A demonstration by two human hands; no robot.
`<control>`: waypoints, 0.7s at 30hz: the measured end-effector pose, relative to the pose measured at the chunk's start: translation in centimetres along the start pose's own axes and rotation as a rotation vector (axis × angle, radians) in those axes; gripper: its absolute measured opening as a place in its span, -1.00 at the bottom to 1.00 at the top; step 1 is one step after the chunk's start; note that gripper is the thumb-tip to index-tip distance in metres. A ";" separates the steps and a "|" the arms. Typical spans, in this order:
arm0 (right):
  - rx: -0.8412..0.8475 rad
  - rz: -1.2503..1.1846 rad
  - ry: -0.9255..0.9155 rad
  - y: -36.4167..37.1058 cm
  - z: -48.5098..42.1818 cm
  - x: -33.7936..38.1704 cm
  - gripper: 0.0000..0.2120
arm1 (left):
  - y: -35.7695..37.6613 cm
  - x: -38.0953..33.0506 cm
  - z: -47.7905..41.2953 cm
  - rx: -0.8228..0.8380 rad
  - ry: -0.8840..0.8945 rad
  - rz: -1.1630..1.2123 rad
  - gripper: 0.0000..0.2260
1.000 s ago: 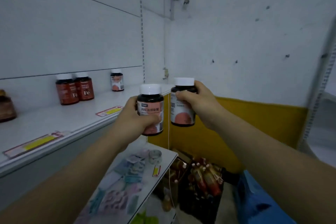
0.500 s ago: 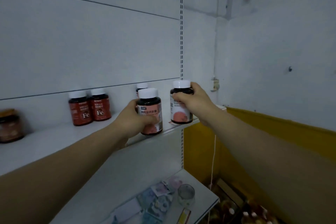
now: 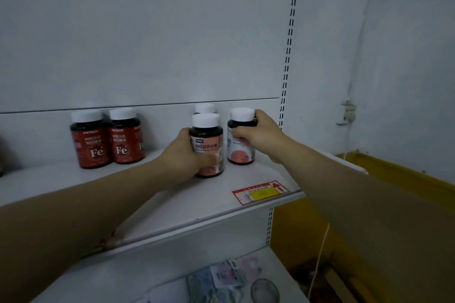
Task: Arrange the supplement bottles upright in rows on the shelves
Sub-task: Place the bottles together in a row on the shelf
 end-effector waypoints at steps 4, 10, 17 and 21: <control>0.095 0.019 -0.043 0.0 -3.4 -2.0 -0.47 | 1.0 -0.2 -1.6 -0.063 -0.034 -0.013 -0.38; 0.276 0.119 -0.103 -0.5 -7.2 -4.1 -0.38 | 2.4 -0.3 -3.5 -0.152 -0.111 -0.062 -0.39; 0.372 0.119 -0.178 -0.1 -9.4 -5.0 -0.33 | 3.2 -0.4 -4.9 -0.214 -0.136 -0.053 -0.39; 0.421 0.097 -0.220 0.3 -9.8 -5.1 -0.43 | 3.1 -0.4 -5.4 -0.207 -0.151 -0.066 -0.40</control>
Point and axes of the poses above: each hand's wrist, its own z-axis away from the middle knuckle, its own y-axis out of the palm, x = y × z, the point moved 3 cm from there along -z, towards the middle knuckle, and after that the axes turned 8 degrees about -y, right-handed, at the moved point
